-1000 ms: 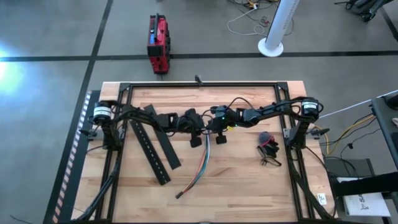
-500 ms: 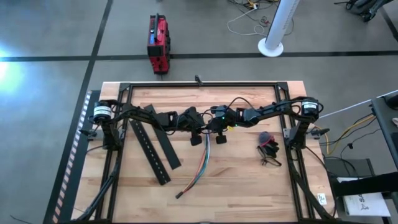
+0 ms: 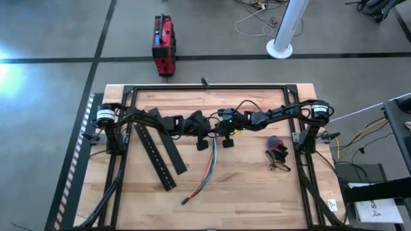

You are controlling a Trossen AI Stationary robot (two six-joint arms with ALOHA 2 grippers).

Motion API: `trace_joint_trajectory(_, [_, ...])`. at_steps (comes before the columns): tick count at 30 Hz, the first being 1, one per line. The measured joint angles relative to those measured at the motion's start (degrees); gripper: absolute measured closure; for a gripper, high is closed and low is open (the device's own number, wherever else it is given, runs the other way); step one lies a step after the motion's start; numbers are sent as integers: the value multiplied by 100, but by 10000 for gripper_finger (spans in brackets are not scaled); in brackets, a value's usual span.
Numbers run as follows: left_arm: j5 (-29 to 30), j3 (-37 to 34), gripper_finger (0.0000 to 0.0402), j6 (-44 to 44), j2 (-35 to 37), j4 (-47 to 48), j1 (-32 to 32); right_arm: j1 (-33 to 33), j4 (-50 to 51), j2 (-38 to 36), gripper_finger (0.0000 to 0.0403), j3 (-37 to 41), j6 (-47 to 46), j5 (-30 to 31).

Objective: Ziptie cables
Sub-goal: Wrap the cable wires with the black zip tie

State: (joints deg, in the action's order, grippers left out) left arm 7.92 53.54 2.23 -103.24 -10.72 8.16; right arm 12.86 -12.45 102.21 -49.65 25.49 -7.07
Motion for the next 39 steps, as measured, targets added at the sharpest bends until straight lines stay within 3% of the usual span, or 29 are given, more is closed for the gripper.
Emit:
trace_joint_trajectory(16, [86, -263, 401, -405, 61, 17, -61, -7, 77, 0, 394, 118, -41, -44])
trace_joint_trajectory(23, [110, -703, 401, -551, 413, -705, -62, 19, 191, 0, 394, 134, -54, -45])
trace_joint_trajectory(28, [34, -943, 401, -584, 553, -719, -61, 28, 197, 0, 394, 142, -48, -46])
trace_joint_trajectory(35, [-169, -749, 399, -484, 503, -631, -92, 28, 195, 0, 394, 153, -46, -45])
trace_joint_trajectory(39, [-126, -468, 375, -266, 503, -634, -98, 28, 156, 2, 394, 153, -68, -44])
